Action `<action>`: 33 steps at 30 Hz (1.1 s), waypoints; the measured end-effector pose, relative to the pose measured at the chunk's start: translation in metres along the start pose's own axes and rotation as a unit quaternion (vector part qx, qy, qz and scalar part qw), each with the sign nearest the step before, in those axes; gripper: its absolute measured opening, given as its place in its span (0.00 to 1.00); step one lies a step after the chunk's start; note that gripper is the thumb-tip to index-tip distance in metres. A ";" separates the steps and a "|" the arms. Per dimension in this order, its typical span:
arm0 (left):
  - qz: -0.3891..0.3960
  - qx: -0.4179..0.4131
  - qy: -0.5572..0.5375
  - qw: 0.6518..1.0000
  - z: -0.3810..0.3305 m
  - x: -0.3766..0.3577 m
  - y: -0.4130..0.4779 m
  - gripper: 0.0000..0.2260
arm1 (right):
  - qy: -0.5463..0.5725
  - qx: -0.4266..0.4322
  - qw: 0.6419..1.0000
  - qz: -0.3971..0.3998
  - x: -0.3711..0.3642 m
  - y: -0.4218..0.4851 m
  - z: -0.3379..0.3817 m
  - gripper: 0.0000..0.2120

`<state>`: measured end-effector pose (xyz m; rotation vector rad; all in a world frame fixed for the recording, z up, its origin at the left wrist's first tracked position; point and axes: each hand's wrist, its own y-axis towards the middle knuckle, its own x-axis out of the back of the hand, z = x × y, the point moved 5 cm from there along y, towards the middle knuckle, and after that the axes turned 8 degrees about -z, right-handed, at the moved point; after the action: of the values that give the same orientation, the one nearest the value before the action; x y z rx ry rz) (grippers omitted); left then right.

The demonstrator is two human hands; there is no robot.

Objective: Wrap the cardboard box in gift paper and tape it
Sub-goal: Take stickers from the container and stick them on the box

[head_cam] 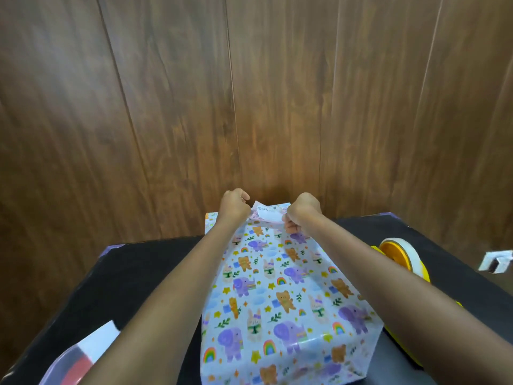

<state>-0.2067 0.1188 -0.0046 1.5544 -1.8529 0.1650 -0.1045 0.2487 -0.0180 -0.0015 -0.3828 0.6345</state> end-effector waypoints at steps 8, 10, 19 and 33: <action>0.029 -0.073 0.221 0.972 0.001 -0.021 0.007 0.09 | -0.266 0.113 0.957 -0.018 -0.012 0.013 0.008 0.10; -0.008 -0.162 0.299 0.940 -0.003 -0.020 0.000 0.12 | -0.353 0.159 0.921 -0.048 -0.005 0.010 0.012 0.15; 0.290 -0.208 0.313 0.880 0.016 -0.034 -0.023 0.20 | -0.507 0.322 0.778 0.183 -0.040 -0.011 -0.012 0.25; 0.165 -0.097 0.312 0.931 0.007 0.035 -0.092 0.18 | -0.377 0.303 0.866 0.127 0.022 -0.080 -0.002 0.13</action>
<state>-0.1279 0.0624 -0.0198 0.8973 -1.5347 0.5448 -0.0418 0.1971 -0.0027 0.8361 -0.9350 0.9887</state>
